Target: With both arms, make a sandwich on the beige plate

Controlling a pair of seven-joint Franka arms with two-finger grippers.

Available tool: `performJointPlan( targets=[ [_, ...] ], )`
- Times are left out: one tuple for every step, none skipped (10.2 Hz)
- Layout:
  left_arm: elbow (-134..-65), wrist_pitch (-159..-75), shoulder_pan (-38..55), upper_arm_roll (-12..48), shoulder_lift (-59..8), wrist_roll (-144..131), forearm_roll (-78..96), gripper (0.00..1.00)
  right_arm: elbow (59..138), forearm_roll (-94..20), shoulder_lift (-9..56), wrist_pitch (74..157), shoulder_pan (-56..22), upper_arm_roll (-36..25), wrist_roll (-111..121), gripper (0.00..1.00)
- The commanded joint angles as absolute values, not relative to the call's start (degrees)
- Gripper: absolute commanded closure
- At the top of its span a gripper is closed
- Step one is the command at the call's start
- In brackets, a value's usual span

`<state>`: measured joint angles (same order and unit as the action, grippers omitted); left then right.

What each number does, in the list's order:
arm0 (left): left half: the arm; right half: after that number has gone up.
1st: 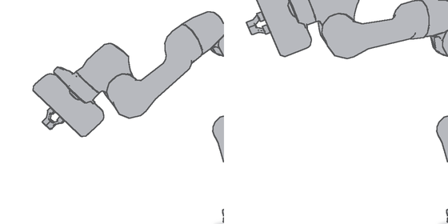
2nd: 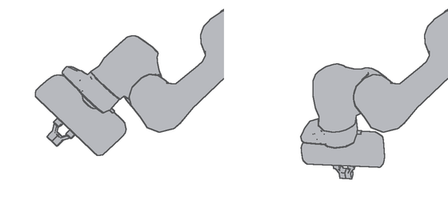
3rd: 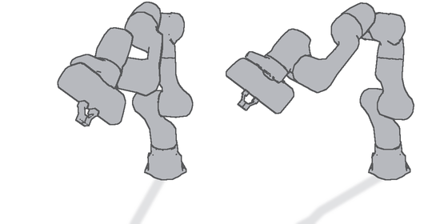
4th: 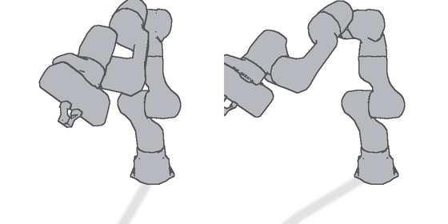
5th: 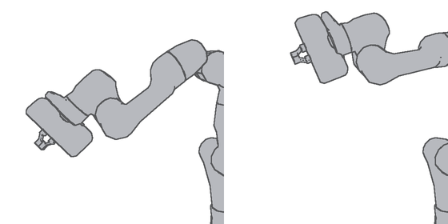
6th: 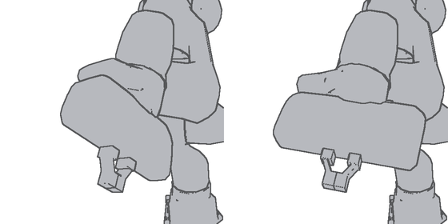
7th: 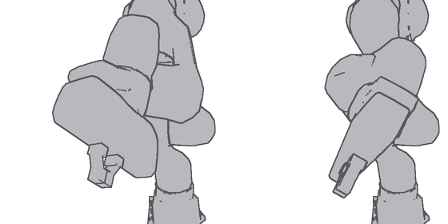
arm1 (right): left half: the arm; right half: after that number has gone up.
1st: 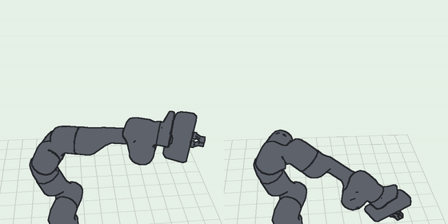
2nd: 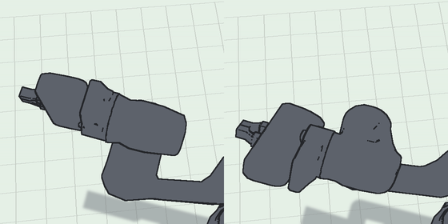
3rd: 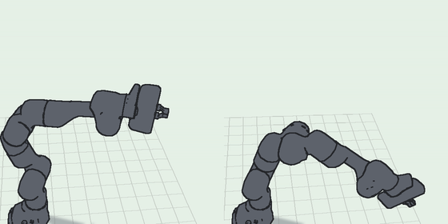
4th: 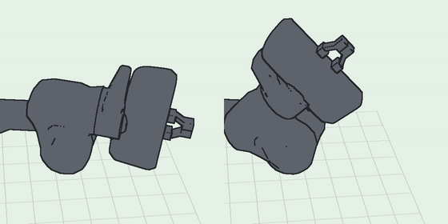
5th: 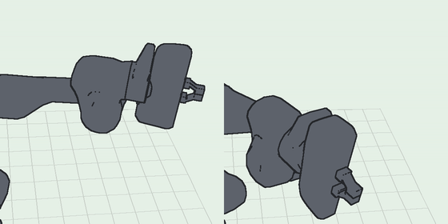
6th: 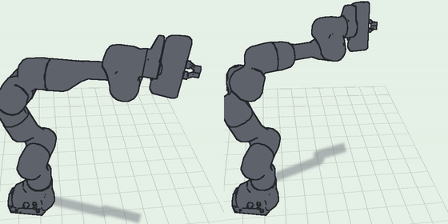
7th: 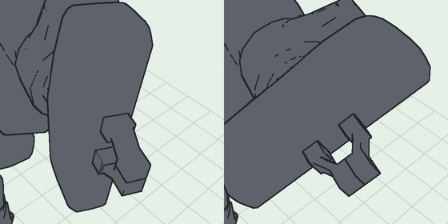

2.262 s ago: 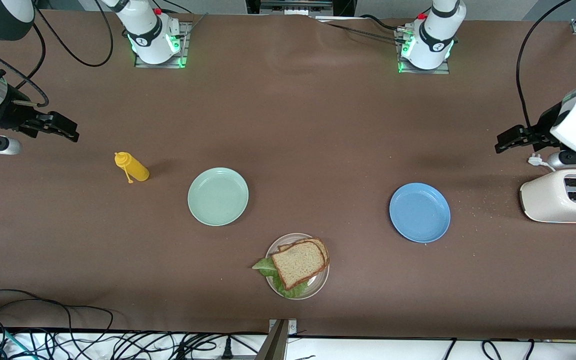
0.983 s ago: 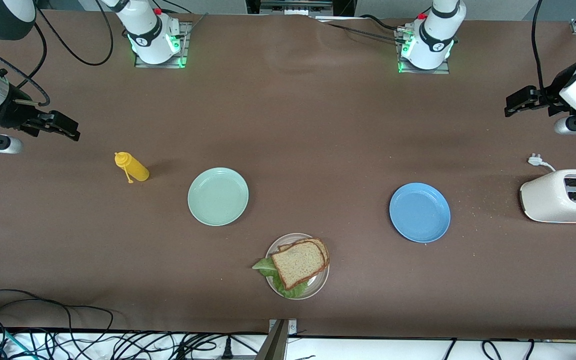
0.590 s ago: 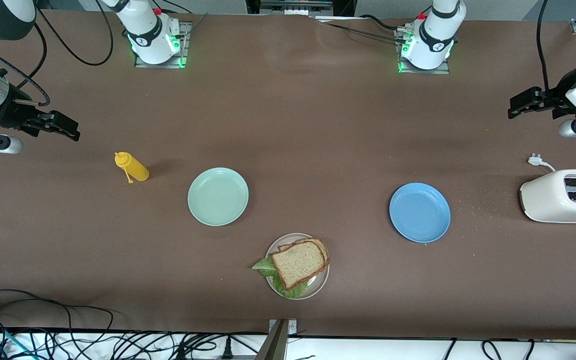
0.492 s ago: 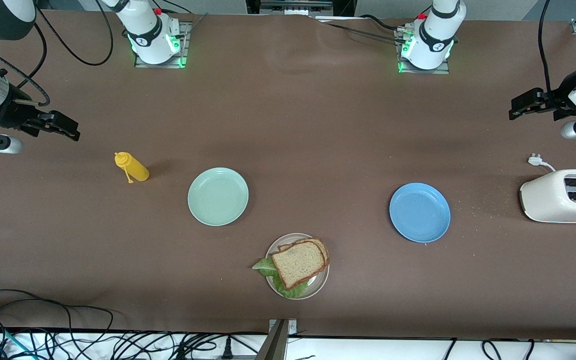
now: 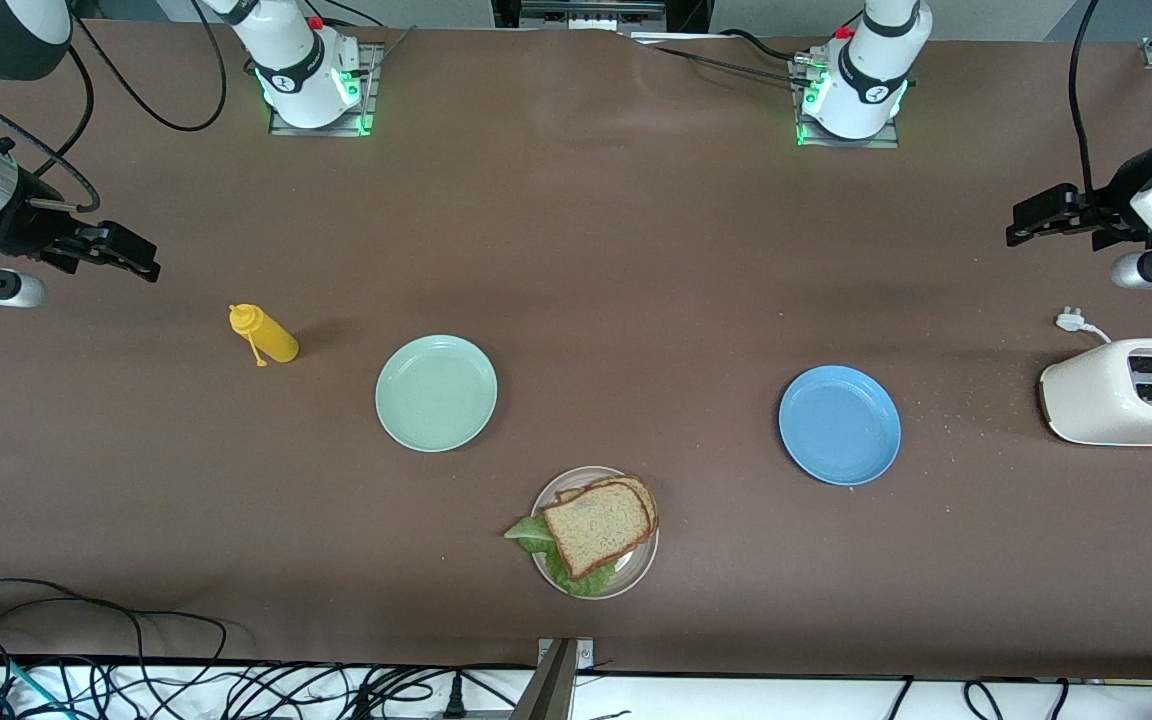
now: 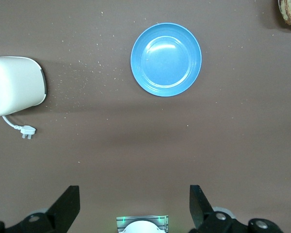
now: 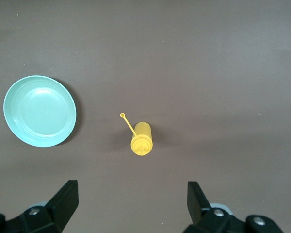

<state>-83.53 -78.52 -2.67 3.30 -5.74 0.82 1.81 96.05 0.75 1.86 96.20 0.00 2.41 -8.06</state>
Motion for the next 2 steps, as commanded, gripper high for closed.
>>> performJointPlan(
  targets=[
    [-81.5,-77.2,-2.9,3.7,-6.9,2.0,2.9,0.0,96.3,0.0,1.2,96.0,0.4,2.5,-7.5,0.0],
    [-81.4,-77.2,-2.8,3.7,-7.0,2.0,2.9,0.0,96.3,0.0,1.2,96.0,0.4,2.5,-7.4,0.0]
  ],
)
